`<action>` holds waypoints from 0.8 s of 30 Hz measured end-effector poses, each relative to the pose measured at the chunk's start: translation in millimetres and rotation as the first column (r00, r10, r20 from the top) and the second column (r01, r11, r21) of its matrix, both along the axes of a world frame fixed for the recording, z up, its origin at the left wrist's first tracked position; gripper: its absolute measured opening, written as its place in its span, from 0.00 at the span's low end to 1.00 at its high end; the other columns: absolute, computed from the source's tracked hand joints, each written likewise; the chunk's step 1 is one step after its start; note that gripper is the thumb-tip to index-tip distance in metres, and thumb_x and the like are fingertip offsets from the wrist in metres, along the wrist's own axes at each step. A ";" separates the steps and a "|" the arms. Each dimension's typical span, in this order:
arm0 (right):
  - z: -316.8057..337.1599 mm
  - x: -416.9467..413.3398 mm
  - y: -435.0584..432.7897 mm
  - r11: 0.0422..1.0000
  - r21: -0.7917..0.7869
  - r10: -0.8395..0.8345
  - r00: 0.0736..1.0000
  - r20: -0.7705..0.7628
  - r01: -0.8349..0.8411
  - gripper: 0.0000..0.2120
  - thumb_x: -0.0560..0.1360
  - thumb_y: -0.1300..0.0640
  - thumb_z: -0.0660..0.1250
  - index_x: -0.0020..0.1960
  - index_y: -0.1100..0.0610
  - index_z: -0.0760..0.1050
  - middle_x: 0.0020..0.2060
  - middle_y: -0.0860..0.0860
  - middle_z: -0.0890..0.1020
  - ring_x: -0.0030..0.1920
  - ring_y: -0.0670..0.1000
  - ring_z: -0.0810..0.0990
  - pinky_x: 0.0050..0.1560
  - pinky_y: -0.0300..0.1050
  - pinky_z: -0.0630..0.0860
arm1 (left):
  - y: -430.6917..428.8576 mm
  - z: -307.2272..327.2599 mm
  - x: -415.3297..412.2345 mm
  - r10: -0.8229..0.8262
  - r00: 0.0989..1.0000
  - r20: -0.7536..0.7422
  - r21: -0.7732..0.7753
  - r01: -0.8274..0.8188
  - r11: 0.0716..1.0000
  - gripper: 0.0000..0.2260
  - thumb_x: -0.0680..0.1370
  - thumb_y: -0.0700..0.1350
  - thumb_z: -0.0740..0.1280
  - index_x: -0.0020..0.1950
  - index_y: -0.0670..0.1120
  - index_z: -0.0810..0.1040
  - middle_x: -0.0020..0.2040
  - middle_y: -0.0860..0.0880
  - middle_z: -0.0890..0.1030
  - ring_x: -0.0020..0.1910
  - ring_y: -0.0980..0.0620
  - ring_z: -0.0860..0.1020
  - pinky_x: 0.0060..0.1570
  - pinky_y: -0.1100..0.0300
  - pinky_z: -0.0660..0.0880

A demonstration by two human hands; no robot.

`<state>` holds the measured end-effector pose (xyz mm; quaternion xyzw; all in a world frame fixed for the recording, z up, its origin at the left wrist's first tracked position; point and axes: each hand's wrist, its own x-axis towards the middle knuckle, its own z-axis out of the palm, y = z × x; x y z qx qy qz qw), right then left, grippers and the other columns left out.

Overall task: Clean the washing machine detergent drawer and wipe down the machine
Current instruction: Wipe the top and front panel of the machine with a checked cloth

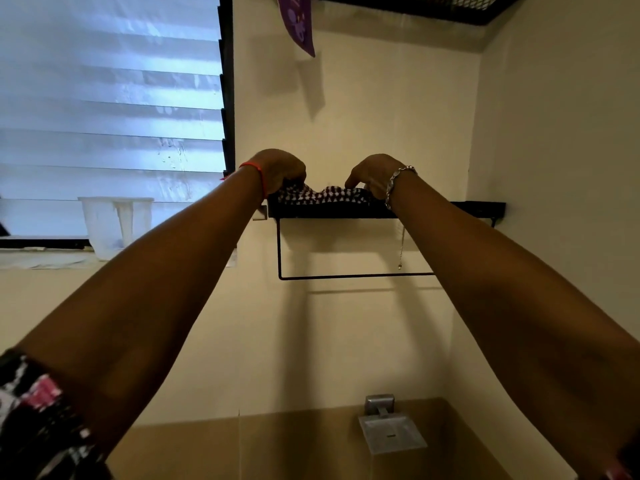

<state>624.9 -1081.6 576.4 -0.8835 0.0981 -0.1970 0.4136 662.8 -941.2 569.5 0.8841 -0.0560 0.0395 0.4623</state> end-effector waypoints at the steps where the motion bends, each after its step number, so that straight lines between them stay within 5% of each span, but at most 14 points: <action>1: 3.2 -3.3 -1.5 0.998 0.056 -0.031 0.995 0.097 0.026 0.20 0.78 0.65 0.59 0.69 0.60 0.68 0.67 0.60 0.72 0.63 0.57 0.73 0.39 0.36 0.72 | 1.1 -1.7 1.2 -0.021 1.000 0.022 -0.069 0.022 0.997 0.09 0.79 0.41 0.59 0.49 0.37 0.74 0.66 0.39 0.73 0.61 0.43 0.74 0.65 0.50 0.70; 3: -3.5 -7.4 -3.5 0.998 0.054 0.002 0.981 0.192 -0.012 0.20 0.77 0.67 0.59 0.67 0.57 0.71 0.66 0.58 0.73 0.64 0.58 0.73 0.56 0.43 0.72 | -0.2 -0.9 -1.1 -0.068 0.998 0.018 -0.155 0.070 0.985 0.13 0.80 0.42 0.57 0.60 0.36 0.73 0.68 0.39 0.71 0.66 0.44 0.71 0.65 0.55 0.68; 5: -6.1 2.2 -14.0 0.939 0.306 0.085 0.968 0.238 -0.158 0.23 0.73 0.70 0.62 0.66 0.60 0.72 0.65 0.58 0.74 0.63 0.58 0.74 0.50 0.42 0.76 | -1.1 -2.8 -1.2 -0.128 0.992 0.016 -0.309 0.127 0.943 0.12 0.81 0.42 0.55 0.55 0.37 0.74 0.65 0.41 0.74 0.65 0.46 0.72 0.60 0.58 0.70; 7: -6.9 5.6 -14.9 0.806 0.534 0.063 0.934 0.351 -0.255 0.23 0.69 0.74 0.64 0.64 0.68 0.70 0.62 0.59 0.75 0.56 0.59 0.78 0.40 0.41 0.79 | 1.2 -5.7 -5.1 -0.188 0.981 0.041 -0.476 0.184 0.860 0.11 0.82 0.41 0.54 0.45 0.39 0.72 0.57 0.43 0.78 0.53 0.48 0.79 0.49 0.61 0.75; 9: -9.2 1.7 -14.7 0.671 0.682 -0.037 0.906 0.422 -0.290 0.15 0.65 0.78 0.65 0.51 0.73 0.71 0.56 0.61 0.76 0.49 0.61 0.79 0.48 0.51 0.79 | 2.6 -7.9 -12.2 -0.209 0.975 0.082 -0.586 0.216 0.781 0.10 0.81 0.39 0.54 0.44 0.39 0.72 0.50 0.45 0.79 0.37 0.50 0.81 0.33 0.61 0.77; 10: -10.0 -3.9 -11.7 0.623 0.710 -0.055 0.887 0.459 -0.329 0.11 0.63 0.80 0.65 0.44 0.72 0.70 0.54 0.63 0.76 0.49 0.62 0.79 0.52 0.56 0.78 | 3.7 -7.9 -16.5 -0.210 0.972 0.105 -0.622 0.229 0.749 0.09 0.81 0.39 0.54 0.49 0.39 0.73 0.49 0.45 0.79 0.37 0.51 0.80 0.30 0.59 0.77; 12: -11.9 -15.3 -8.3 0.566 0.723 -0.056 0.856 0.513 -0.396 0.11 0.62 0.81 0.64 0.42 0.72 0.69 0.53 0.64 0.77 0.49 0.62 0.79 0.51 0.56 0.79 | 6.8 -6.8 -22.5 -0.192 0.968 0.162 -0.669 0.251 0.699 0.11 0.81 0.39 0.54 0.61 0.39 0.71 0.54 0.44 0.78 0.45 0.50 0.78 0.34 0.55 0.76; 14: -13.6 -25.9 -9.4 0.505 0.732 0.008 0.851 0.526 -0.457 0.18 0.63 0.80 0.63 0.53 0.72 0.71 0.55 0.64 0.77 0.49 0.62 0.79 0.43 0.52 0.81 | 10.3 -4.5 -30.0 -0.216 0.959 0.184 -0.687 0.282 0.669 0.14 0.81 0.39 0.54 0.65 0.39 0.69 0.60 0.42 0.76 0.45 0.47 0.76 0.36 0.54 0.74; 21: -48.9 -92.1 -2.6 0.373 0.748 0.438 0.815 0.380 -0.549 0.12 0.74 0.73 0.60 0.57 0.68 0.71 0.54 0.61 0.77 0.48 0.57 0.80 0.39 0.48 0.82 | 43.2 -41.5 -78.0 -0.362 0.921 0.141 -0.758 0.336 0.559 0.16 0.78 0.38 0.56 0.66 0.40 0.69 0.59 0.41 0.76 0.50 0.45 0.77 0.42 0.53 0.76; 24: -80.9 -118.1 8.2 0.471 0.726 0.487 0.834 0.261 -0.502 0.06 0.76 0.67 0.60 0.52 0.63 0.71 0.49 0.58 0.79 0.47 0.56 0.79 0.36 0.54 0.81 | 53.3 -73.5 -104.0 -0.395 0.914 0.089 -0.790 0.307 0.531 0.10 0.78 0.38 0.55 0.56 0.42 0.73 0.50 0.44 0.78 0.46 0.47 0.77 0.42 0.54 0.76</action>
